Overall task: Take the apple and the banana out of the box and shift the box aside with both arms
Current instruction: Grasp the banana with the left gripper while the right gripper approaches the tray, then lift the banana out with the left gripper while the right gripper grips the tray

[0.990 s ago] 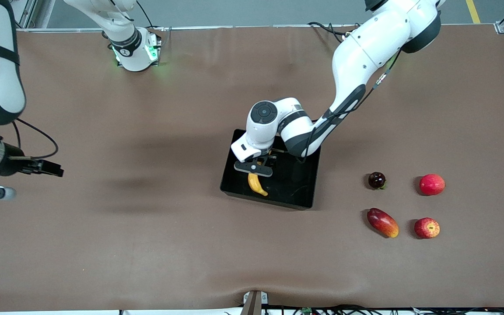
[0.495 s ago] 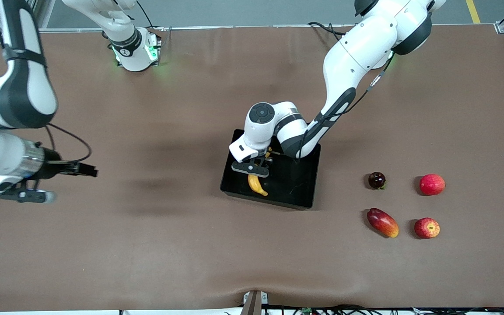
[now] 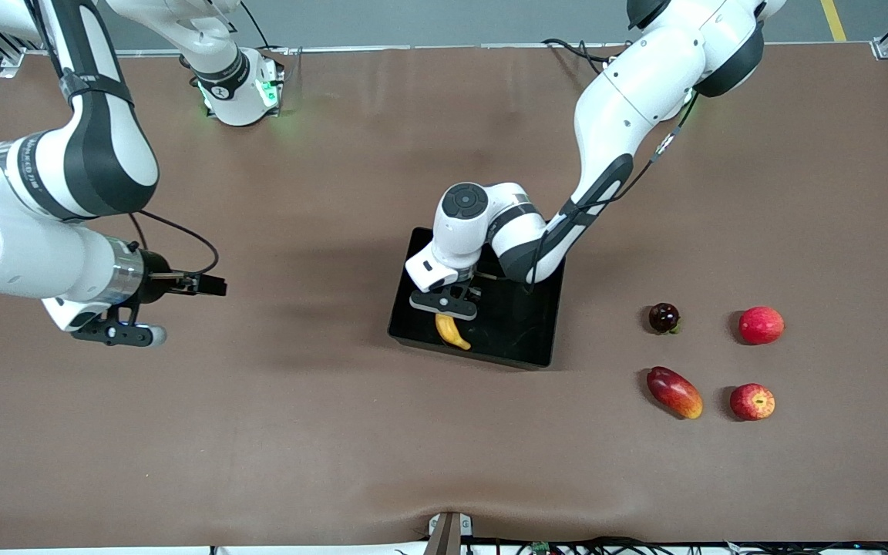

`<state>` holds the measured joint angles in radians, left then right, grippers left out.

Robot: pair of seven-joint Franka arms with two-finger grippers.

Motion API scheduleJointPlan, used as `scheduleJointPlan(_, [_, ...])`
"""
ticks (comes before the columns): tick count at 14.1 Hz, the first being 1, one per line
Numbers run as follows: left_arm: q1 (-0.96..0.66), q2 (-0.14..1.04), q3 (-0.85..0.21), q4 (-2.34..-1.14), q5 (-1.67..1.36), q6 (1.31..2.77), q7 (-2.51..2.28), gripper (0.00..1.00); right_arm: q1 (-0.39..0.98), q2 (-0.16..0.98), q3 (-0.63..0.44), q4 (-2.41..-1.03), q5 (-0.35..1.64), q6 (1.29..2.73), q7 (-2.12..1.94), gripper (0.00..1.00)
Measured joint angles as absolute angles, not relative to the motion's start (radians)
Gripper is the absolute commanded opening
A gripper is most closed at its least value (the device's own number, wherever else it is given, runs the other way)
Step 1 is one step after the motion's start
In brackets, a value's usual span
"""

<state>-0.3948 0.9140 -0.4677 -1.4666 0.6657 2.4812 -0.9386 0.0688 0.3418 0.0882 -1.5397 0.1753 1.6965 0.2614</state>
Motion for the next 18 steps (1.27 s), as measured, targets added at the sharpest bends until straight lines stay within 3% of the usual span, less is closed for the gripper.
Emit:
scheduleJointPlan(5, [-0.367,0.864,-0.476,-1.457,0.666,2.423,-0.939,0.00,0.078,0.343,0.088,-1.540,0.216,1.696,0.266,1.00])
scheduleJointPlan(9, [-0.287,0.774,-0.562,-1.445,0.658,2.285,-0.918,0.00,0.137,0.349,0.090,-1.546,0.223,1.713,0.295,1.00])
scheduleJointPlan(13, [-0.077,0.703,-0.742,-1.449,0.647,2.137,-0.797,0.00,0.216,0.364,0.091,-1.563,0.228,1.803,0.385,1.00])
scheduleJointPlan(15, [0.099,0.696,-0.876,-1.467,0.640,2.063,-0.683,0.00,0.273,0.385,0.092,-1.566,0.228,1.869,0.445,1.00])
scheduleJointPlan(18, [0.436,0.695,-1.091,-1.595,0.636,2.031,-0.519,0.00,0.356,0.445,0.092,-1.572,0.228,1.968,0.537,1.00])
